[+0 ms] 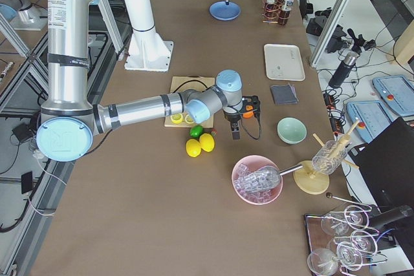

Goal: Pick orange to plate
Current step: 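Push the blue plate with the left gripper toward the table center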

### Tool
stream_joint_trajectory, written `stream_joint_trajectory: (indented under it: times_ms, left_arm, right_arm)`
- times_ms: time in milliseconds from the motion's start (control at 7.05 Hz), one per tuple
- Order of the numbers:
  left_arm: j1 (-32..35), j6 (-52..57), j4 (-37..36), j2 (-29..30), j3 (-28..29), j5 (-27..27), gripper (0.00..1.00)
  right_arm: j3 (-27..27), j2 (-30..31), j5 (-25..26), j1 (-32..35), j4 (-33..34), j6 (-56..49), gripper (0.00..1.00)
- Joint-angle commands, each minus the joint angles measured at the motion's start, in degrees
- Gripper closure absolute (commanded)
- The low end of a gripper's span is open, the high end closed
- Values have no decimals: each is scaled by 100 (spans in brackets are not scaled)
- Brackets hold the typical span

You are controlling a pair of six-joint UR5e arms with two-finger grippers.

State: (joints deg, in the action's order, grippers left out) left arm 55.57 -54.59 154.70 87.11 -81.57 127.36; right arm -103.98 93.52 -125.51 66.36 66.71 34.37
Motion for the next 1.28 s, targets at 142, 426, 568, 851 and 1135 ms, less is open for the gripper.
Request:
stream_joint_trajectory:
  times_ms: [142,426,568,851,1135]
  left_arm:
    - [102,-174,-1,42,-349,655,100]
    - [77,-1660,-62,505,-814,659,100]
    - [-45,-2043,-80,848,-843,624,100]
    - [-816,-2826,-394,1551,-861,-189,100]
    - [-1405,-2829,-1874,2237,-1114,-1077,100]
  right_arm:
    - [-9,0,0,-1,0,26,1]
    - [-26,0,0,-1,0,26,1]
    - [-26,0,-9,-1,0,26,1]
    - [-44,-9,-26,-18,-9,96,1]
    - [-35,-9,-26,-27,-9,96,1]
